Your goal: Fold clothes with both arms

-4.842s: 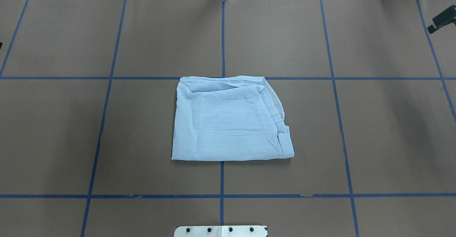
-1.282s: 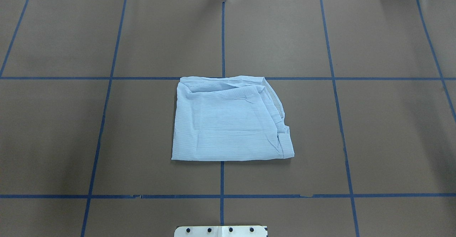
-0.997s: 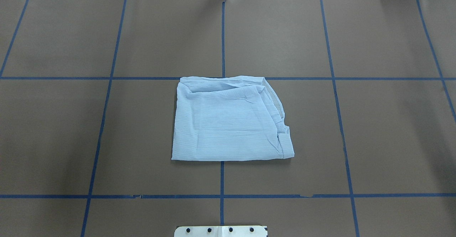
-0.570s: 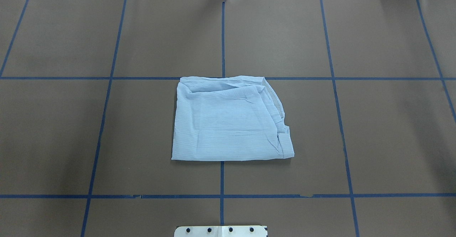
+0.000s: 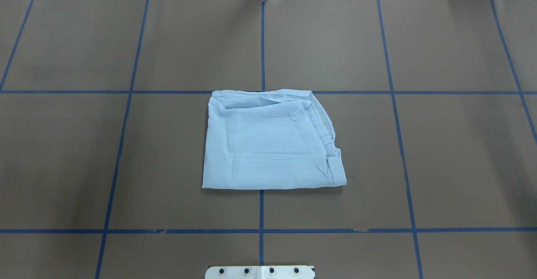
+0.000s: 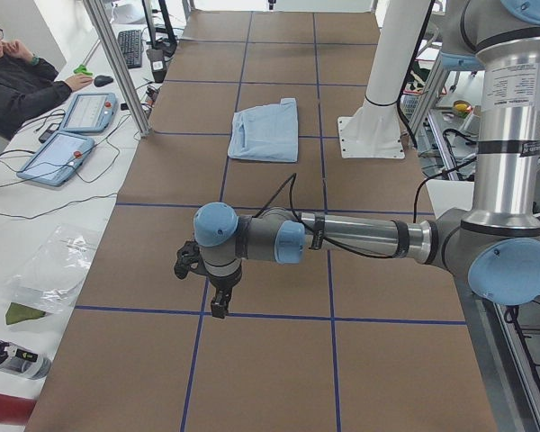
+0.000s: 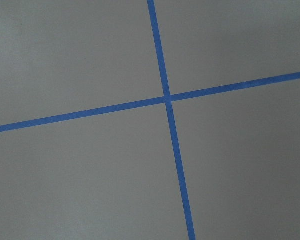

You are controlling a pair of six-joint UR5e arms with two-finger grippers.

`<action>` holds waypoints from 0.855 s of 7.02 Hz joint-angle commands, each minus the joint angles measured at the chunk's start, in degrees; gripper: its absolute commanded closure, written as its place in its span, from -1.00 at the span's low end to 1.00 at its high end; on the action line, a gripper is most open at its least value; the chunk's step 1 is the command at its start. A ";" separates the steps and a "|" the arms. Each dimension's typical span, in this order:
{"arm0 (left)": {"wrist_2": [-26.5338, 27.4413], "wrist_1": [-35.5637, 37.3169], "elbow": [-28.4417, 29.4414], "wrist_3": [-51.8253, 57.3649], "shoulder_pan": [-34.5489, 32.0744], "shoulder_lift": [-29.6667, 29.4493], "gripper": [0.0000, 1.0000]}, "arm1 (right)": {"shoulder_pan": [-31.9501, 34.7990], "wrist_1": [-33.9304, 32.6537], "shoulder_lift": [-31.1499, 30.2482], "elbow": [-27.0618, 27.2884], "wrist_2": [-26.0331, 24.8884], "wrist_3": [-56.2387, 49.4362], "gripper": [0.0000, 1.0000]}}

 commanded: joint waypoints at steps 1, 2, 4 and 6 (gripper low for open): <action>0.03 0.00 0.00 0.09 0.01 0.08 -1.00 | 0.07 -0.66 -0.98 -2.36 -0.81 -9.81 -1.00; 0.03 0.00 0.00 0.00 -0.08 0.08 -1.00 | 0.07 -1.44 -0.81 -2.72 -0.82 -10.73 -1.00; 0.03 0.00 0.00 0.09 -0.08 0.08 -1.00 | -0.10 -4.69 -0.37 -1.94 -0.73 -12.91 -1.00; 0.03 0.00 0.00 0.09 -0.08 0.08 -1.00 | 0.94 -8.89 -0.28 -0.45 -0.73 -16.69 -1.00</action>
